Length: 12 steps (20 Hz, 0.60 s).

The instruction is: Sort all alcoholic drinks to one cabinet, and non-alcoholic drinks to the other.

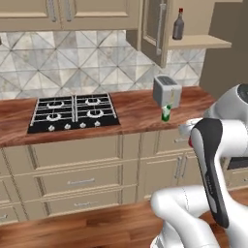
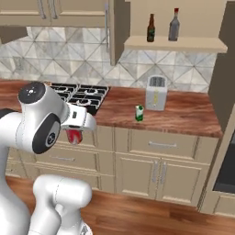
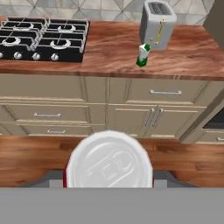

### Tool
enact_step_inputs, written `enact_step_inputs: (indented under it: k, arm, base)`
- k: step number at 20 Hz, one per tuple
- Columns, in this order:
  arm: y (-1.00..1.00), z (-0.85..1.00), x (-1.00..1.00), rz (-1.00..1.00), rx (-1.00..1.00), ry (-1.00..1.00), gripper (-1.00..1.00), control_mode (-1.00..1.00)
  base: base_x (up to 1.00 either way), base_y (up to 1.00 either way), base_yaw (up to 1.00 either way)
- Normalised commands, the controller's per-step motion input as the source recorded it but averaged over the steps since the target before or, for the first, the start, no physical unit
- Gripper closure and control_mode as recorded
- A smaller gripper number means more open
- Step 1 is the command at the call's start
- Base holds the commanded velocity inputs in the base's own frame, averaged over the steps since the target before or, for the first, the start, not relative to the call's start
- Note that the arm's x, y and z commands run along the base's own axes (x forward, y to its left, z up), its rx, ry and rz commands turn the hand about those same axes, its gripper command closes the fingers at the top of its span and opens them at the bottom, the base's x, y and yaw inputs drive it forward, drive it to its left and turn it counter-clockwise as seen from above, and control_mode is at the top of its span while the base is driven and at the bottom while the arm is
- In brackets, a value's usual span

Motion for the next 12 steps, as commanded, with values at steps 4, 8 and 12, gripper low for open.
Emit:
enact_step_inputs:
  k: [4,8,12]
  arm:
    - [0.0,0.0,0.0,0.0,0.0,0.0,1.0,1.0]
    - [0.0,0.0,0.0,0.0,0.0,0.0,1.0,1.0]
    - [0.0,0.0,0.0,0.0,0.0,0.0,1.0,1.0]
  base:
    - [0.0,1.0,0.0]
    - [0.0,1.0,0.0]
    - [0.0,1.0,0.0]
